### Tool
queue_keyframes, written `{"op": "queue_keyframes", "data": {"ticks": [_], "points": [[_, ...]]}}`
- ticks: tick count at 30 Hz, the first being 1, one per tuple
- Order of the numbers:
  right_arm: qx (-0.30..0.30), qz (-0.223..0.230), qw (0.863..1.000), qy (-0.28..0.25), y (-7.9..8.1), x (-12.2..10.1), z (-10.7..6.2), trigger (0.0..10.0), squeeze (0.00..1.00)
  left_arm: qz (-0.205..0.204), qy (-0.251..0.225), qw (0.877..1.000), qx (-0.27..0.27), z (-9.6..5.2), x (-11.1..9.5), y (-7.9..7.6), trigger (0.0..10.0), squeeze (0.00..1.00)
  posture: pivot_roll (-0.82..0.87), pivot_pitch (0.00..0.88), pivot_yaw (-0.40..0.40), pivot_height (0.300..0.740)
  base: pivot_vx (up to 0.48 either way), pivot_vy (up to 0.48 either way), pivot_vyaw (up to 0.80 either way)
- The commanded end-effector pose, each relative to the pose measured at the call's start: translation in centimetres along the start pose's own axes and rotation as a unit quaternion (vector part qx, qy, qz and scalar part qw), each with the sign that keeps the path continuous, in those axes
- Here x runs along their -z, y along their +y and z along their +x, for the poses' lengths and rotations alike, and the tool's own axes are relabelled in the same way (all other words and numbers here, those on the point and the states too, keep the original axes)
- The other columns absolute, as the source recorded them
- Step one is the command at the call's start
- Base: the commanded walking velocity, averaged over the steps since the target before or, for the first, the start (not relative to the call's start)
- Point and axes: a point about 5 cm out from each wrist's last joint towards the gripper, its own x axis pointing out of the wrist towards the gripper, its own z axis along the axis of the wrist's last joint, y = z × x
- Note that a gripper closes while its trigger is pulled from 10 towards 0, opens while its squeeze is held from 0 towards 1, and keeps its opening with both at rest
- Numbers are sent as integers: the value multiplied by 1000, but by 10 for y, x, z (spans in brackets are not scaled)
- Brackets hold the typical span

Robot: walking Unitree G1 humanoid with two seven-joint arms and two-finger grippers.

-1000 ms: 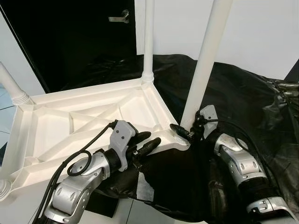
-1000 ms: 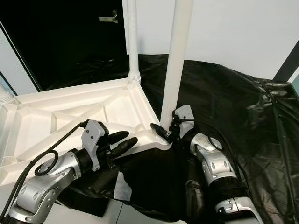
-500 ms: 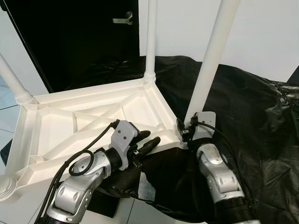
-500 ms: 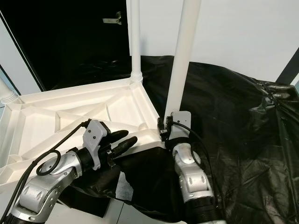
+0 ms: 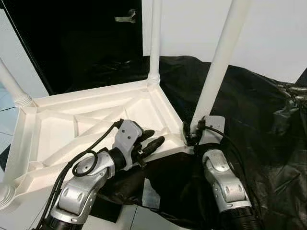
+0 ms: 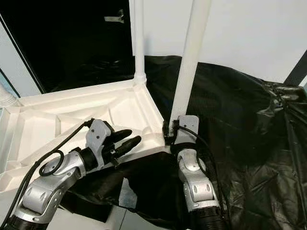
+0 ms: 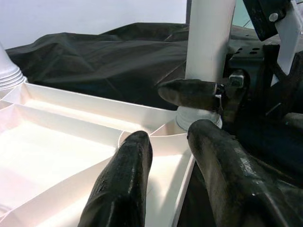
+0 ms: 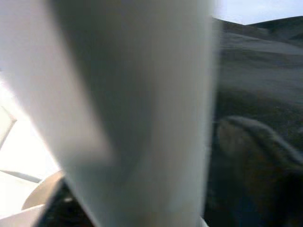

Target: Building children table

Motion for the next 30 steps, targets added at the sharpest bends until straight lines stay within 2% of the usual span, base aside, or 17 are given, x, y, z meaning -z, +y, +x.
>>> {"op": "queue_keyframes", "data": {"ticks": [1, 2, 3, 8, 9, 10, 11, 12, 13, 18, 21, 22, 23, 24, 26, 27, 30], "points": [[-50, 8, 999, -11, -7, -2, -4, 10000, 1000, 3, 6, 1000, -17, 1, 2, 1, 10000, 0, 64, 0, -37, 740, 0, 0, 0], [-50, 8, 999, -11, -7, -2, -4, 10000, 1000, 3, 6, 1000, -17, 1, 2, 1, 10000, 0, 64, 0, -37, 740, 0, 0, 0], [-94, 3, 995, -16, -9, -4, -6, 10000, 1000, 3, 5, 1000, -17, 2, 2, 1, 10000, 0, 61, 0, -35, 740, 0, 0, 0], [-141, -8, 990, -18, -11, -4, -7, 10000, 1000, 2, 4, 1000, -16, 3, 3, 1, 10000, 0, 51, 0, -27, 740, 0, 0, 0], [-180, -16, 983, -18, -12, -5, -4, 10000, 0, 2, 4, 1000, -11, 3, 3, 0, 10000, 0, 49, 0, -24, 740, 0, 0, 0], [-206, -22, 978, -17, -14, -6, -3, 10000, 0, 2, 4, 1000, -8, 3, 3, 0, 10000, 0, 48, 0, -23, 740, 0, 0, 0], [-206, -22, 978, -17, -14, -6, -3, 10000, 0, 2, 4, 1000, -8, 3, 3, 0, 10000, 0, 48, 0, -23, 740, 0, 0, 0], [-251, -34, 967, -15, -17, -7, 2, 10000, 0, 2, 6, 1000, 0, 3, 3, -1, 10000, 0, 49, 0, -23, 740, 0, 0, 0], [-251, -34, 967, -15, -17, -7, 2, 10000, 0, 2, 6, 1000, 0, 3, 3, -1, 10000, 0, 49, 0, -23, 740, 0, 0, 0], [-313, -57, 948, -4, -19, -6, 12, 10000, 0, 5, 17, 1000, 19, 1, 7, -5, 10000, 0, 48, 0, -18, 740, 0, 0, 0], [-326, -58, 943, 0, -18, -5, 16, 10000, 0, 8, 21, 999, 25, 2, 8, -6, 10000, 0, 52, 0, -20, 740, 0, 0, 0], [-333, -58, 941, 4, -18, -3, 19, 6706, 0, 11, 23, 999, 29, 2, 9, -8, 10000, 0, 54, 0, -21, 740, 0, 0, 0], [-333, -58, 941, 4, -18, -3, 19, 6706, 0, 11, 23, 999, 29, 2, 9, -8, 10000, 0, 54, 0, -21, 740, 0, 0, 0], [-342, -64, 937, 6, -18, -2, 21, 2000, 0, 15, 27, 999, 34, 2, 10, -9, 10000, 0, 58, 0, -24, 740, 0, 0, 0], [-342, -64, 937, 6, -18, -2, 21, 2000, 0, 15, 27, 999, 34, 2, 10, -9, 10000, 0, 58, 0, -24, 740, 0, 0, 0], [-346, -63, 936, 12, -18, 0, 23, 0, 0, 19, 30, 999, 35, 3, 12, -10, 10000, 0, 64, 0, -29, 740, 0, 0, 0], [-344, -66, 936, 19, -20, 3, 25, 0, 0, 20, 34, 999, 34, 3, 14, -12, 10000, 0, 66, 0, -31, 740, 0, 0, 0]]}}
